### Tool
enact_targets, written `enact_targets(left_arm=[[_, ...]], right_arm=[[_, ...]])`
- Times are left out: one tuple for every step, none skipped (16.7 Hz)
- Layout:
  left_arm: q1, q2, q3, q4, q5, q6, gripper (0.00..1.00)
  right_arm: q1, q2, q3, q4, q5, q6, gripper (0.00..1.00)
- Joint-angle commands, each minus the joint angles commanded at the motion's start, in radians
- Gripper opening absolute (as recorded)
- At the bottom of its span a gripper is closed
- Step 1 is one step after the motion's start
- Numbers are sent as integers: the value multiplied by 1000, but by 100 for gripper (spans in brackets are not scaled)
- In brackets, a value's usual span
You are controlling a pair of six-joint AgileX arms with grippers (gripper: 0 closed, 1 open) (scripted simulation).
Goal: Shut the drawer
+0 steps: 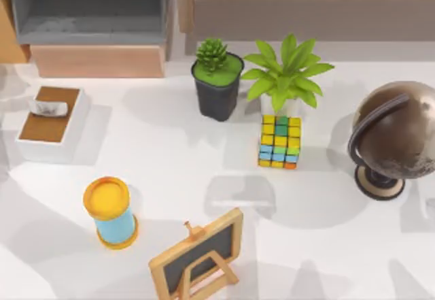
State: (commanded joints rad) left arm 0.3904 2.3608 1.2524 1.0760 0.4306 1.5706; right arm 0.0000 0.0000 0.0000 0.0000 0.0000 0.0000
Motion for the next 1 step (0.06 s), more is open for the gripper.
enact_targets(left_arm=[[0, 0, 0, 0, 0, 0, 100]], right_arm=[[0, 0, 0, 0, 0, 0, 100]])
